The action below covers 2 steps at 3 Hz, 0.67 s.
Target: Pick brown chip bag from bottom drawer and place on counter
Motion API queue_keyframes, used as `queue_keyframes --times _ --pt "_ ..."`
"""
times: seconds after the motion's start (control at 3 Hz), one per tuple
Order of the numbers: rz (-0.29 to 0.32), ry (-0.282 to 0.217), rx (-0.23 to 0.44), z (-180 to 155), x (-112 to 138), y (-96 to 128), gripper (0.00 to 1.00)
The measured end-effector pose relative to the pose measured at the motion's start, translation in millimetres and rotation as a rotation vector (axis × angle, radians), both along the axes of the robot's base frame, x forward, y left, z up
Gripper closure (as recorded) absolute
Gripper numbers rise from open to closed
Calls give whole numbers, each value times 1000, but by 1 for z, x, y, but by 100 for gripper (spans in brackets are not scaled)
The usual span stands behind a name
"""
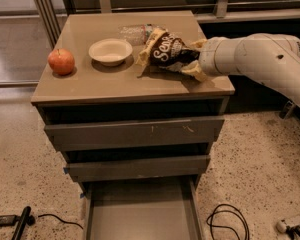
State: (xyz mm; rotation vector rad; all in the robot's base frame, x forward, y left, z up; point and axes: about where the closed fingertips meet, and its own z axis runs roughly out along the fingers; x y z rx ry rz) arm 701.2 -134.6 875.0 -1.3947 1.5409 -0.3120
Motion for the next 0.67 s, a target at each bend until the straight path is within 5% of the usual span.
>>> queue_keyframes --times 0.33,0.67 --pt "0 0 0 0 0 0 0" --pt "0 0 0 0 0 0 0"
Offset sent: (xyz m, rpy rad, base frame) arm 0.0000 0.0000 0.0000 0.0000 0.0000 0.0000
